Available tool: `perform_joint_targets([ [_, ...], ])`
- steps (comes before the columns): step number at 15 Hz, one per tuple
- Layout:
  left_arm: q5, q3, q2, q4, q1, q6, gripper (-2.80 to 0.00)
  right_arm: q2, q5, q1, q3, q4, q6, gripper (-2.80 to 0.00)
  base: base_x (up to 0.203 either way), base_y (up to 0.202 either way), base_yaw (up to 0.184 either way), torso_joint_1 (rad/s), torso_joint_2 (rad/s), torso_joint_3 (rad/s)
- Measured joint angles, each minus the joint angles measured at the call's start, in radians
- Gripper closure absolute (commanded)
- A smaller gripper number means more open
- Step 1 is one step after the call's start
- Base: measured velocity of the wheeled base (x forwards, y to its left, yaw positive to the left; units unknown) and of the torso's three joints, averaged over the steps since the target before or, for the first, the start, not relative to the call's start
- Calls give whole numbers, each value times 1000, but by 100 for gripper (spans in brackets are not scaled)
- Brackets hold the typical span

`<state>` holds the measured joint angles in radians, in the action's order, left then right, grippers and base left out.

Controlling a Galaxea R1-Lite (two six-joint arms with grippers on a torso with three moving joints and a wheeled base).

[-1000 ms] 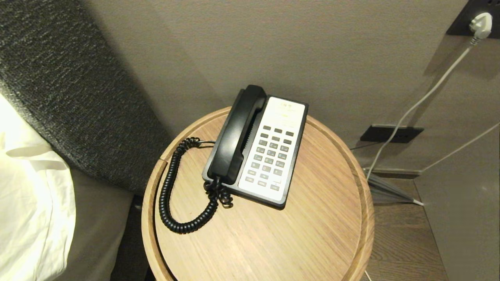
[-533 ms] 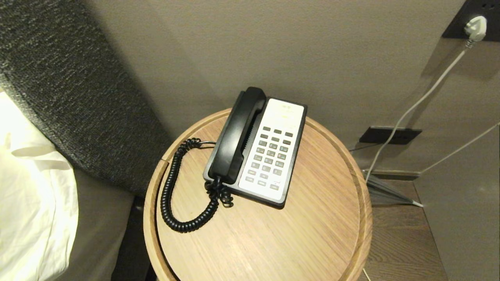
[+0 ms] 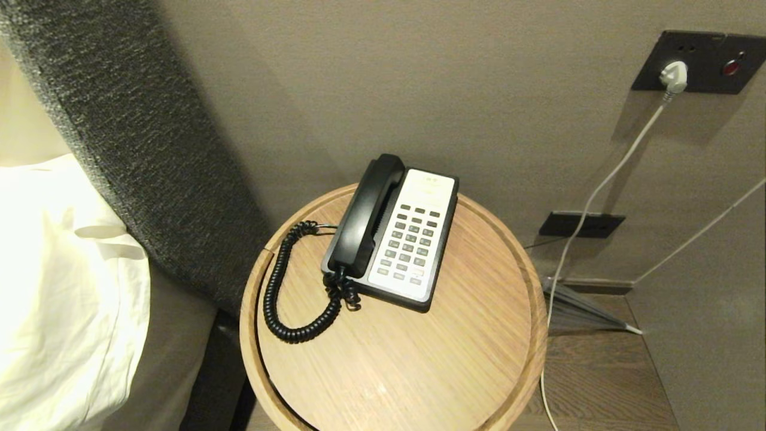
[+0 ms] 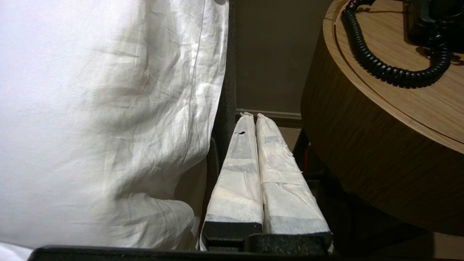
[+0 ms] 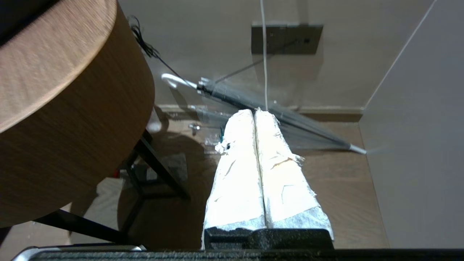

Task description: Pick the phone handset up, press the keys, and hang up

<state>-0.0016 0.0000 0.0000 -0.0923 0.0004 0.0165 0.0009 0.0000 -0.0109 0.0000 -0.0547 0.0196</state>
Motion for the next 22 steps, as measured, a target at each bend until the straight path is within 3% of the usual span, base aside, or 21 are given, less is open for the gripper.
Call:
perform_joint_targets([
  [22,2,0,0,-2,0,0,0,1,0,0,0,0,0,0,0,0,0,3,2,202],
])
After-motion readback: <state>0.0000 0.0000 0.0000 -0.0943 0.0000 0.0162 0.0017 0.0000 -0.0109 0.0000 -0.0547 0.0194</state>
